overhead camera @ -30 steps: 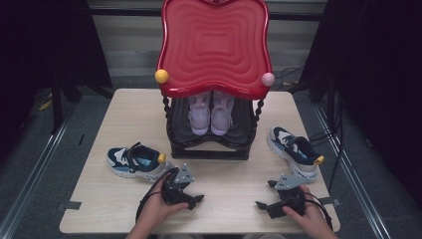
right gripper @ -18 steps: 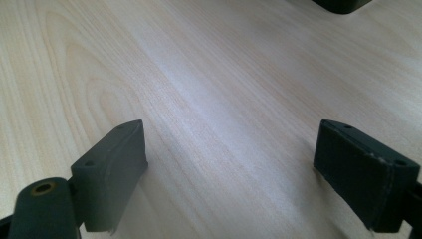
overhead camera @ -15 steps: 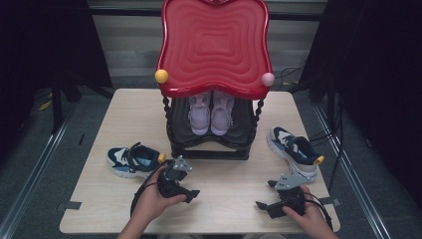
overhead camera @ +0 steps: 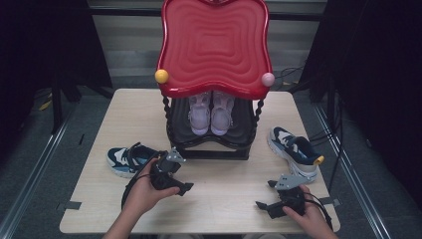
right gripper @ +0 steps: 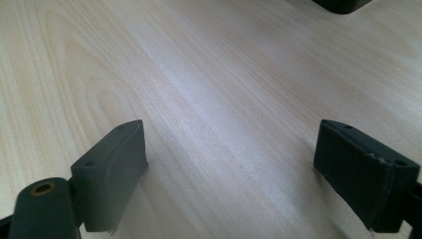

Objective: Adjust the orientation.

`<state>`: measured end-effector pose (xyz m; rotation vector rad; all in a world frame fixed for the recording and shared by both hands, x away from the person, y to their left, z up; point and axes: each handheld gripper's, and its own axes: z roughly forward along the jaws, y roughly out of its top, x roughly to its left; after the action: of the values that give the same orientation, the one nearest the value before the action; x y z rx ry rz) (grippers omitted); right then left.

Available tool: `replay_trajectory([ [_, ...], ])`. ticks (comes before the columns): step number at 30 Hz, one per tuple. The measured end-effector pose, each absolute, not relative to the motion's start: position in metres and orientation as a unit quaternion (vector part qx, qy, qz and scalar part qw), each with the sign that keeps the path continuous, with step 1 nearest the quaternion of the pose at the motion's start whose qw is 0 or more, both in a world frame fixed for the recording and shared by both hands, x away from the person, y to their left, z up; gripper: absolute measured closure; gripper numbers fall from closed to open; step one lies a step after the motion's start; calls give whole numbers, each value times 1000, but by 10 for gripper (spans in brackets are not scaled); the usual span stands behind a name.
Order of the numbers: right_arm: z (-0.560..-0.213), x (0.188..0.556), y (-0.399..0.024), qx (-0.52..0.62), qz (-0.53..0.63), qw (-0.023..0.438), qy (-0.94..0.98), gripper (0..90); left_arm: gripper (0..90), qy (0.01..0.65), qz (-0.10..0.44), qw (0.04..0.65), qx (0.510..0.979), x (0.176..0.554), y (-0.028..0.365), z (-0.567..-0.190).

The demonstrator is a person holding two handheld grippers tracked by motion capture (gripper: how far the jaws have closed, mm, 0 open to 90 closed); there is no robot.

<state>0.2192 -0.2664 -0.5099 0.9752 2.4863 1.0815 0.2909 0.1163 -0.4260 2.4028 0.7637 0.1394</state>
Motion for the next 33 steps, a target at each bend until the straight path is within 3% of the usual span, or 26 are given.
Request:
replay_trajectory([
  [17,-510,219,-266,336,372,130,856,126,244,324,104,317,885,310,142,-386],
  [23,-510,219,-266,336,372,130,856,126,246,348,112,315,876,316,152,-394],
  [25,-510,219,-266,336,372,130,856,126,307,343,122,318,875,317,152,-399],
  [29,-510,219,-266,336,372,130,856,126,335,352,127,314,873,322,147,-402],
  [33,-510,219,-266,336,372,130,856,126,318,363,134,314,867,324,151,-398],
])
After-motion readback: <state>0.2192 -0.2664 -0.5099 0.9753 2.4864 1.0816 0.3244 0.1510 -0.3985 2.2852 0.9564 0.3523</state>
